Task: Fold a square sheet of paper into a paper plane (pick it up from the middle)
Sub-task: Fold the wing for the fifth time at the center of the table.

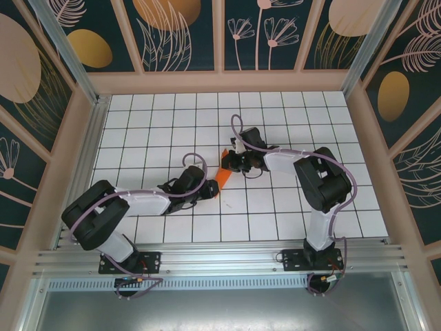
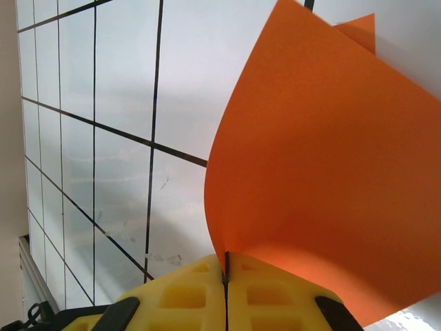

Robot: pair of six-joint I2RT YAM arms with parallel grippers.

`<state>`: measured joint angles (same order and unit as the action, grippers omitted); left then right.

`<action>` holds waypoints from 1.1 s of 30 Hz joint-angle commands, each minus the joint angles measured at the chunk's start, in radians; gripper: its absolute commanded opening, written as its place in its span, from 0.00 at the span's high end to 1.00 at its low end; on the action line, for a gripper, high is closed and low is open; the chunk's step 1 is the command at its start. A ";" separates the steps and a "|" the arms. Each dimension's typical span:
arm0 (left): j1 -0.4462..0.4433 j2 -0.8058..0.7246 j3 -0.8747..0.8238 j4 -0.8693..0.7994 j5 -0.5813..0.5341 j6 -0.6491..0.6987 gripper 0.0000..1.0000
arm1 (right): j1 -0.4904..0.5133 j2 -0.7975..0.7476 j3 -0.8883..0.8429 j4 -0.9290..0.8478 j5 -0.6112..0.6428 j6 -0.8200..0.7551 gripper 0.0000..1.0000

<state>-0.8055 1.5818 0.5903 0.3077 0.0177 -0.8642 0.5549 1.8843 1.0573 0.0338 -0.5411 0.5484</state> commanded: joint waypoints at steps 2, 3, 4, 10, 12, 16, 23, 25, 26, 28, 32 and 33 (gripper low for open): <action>-0.003 0.055 0.035 -0.021 0.021 0.025 0.66 | -0.002 -0.030 -0.008 0.033 -0.022 0.012 0.92; -0.003 0.062 0.037 -0.016 0.027 0.026 0.68 | -0.002 -0.031 -0.009 0.032 -0.022 0.012 0.92; -0.004 0.069 0.039 -0.011 0.031 0.024 0.70 | -0.001 -0.030 -0.009 0.032 -0.022 0.011 0.92; -0.004 0.083 0.032 0.012 0.057 0.027 0.80 | -0.031 -0.033 -0.011 0.035 -0.022 0.022 0.92; -0.004 0.084 0.031 0.002 0.052 0.039 0.85 | -0.035 -0.036 -0.014 0.036 -0.023 0.024 0.93; -0.004 0.080 0.039 -0.037 0.030 0.079 0.94 | -0.039 -0.043 -0.019 0.036 -0.025 0.018 0.92; -0.004 0.068 0.077 -0.156 -0.033 0.198 0.98 | -0.039 -0.044 -0.034 0.024 -0.030 -0.008 0.92; -0.003 0.071 0.089 -0.182 -0.041 0.227 0.98 | -0.039 -0.037 -0.030 0.017 -0.028 -0.019 0.92; -0.004 0.075 0.096 -0.196 -0.045 0.242 0.98 | -0.039 -0.033 -0.027 0.015 -0.026 -0.023 0.92; -0.004 0.082 0.111 -0.224 -0.056 0.264 0.99 | -0.039 -0.027 -0.023 0.008 -0.019 -0.033 0.91; -0.008 0.100 0.138 -0.262 -0.084 0.312 1.00 | -0.039 -0.025 -0.025 0.005 -0.019 -0.038 0.88; -0.012 0.105 0.145 -0.272 -0.096 0.325 1.00 | -0.039 -0.026 -0.025 0.005 -0.023 -0.034 0.88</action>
<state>-0.8089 1.6569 0.7074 0.1116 -0.0223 -0.6083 0.5232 1.8725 1.0367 0.0456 -0.5545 0.5354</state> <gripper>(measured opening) 0.063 0.121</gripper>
